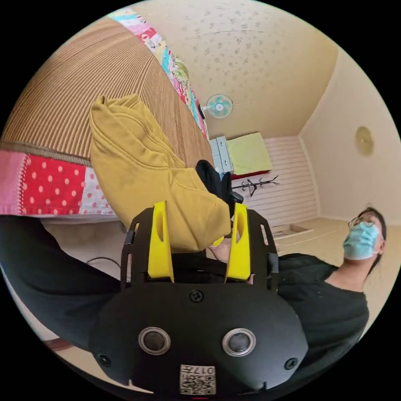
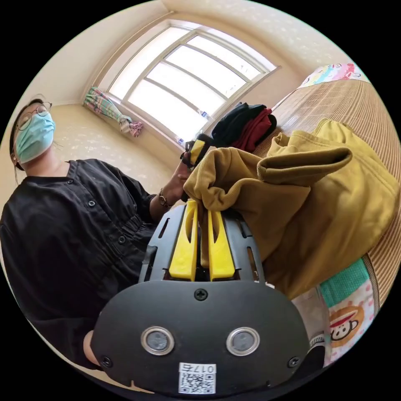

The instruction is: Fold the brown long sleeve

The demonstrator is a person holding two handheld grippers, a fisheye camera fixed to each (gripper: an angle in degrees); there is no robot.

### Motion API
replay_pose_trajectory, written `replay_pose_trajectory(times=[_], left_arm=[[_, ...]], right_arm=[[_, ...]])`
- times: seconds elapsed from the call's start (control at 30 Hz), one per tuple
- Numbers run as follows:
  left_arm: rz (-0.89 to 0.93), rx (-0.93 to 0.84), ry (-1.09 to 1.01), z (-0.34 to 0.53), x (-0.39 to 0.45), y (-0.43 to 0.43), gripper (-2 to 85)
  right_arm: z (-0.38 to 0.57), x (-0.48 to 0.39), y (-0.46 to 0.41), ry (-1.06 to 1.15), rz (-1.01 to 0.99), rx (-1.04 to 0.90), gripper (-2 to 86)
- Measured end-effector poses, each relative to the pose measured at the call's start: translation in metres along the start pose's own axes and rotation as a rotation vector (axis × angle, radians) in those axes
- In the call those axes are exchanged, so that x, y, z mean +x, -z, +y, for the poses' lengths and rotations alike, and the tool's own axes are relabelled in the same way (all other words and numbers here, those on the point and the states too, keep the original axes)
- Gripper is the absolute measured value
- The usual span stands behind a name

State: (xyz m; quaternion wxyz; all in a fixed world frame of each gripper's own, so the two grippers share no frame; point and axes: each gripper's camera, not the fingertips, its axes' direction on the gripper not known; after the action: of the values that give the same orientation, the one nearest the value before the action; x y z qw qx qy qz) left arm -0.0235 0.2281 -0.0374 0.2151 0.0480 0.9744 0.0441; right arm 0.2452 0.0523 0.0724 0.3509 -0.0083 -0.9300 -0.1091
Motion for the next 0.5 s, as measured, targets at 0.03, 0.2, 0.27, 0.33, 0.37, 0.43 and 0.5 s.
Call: replay_pose_trajectory(times=[0.03,0.2,0.27,0.33,0.37,0.43,0.5], left_arm=[[0.005,-0.013,0.057,0.001,-0.010,-0.003,23.0],[-0.129,-0.058,0.074,0.010,-0.008,0.003,22.7],[-0.125,-0.072,0.086,0.014,-0.010,0.013,20.3],[-0.090,-0.140,0.116,0.019,-0.023,0.021,14.4],[-0.079,-0.159,0.118,0.021,-0.027,0.024,12.8],[0.019,-0.138,0.069,0.031,-0.033,0.046,8.7],[0.166,-0.042,-0.035,0.041,-0.029,0.073,7.1]], right_arm=[[0.001,-0.001,-0.006,0.001,-0.009,-0.019,0.2],[0.011,-0.003,-0.026,-0.016,-0.031,-0.102,0.0],[0.013,-0.006,-0.032,-0.003,-0.029,-0.137,0.0],[0.011,-0.007,-0.034,0.009,-0.053,-0.152,0.1],[0.011,-0.006,-0.034,0.013,-0.064,-0.153,0.1],[0.006,-0.005,-0.030,0.028,-0.107,-0.157,0.3],[0.004,-0.006,-0.018,0.043,-0.125,-0.118,0.6]])
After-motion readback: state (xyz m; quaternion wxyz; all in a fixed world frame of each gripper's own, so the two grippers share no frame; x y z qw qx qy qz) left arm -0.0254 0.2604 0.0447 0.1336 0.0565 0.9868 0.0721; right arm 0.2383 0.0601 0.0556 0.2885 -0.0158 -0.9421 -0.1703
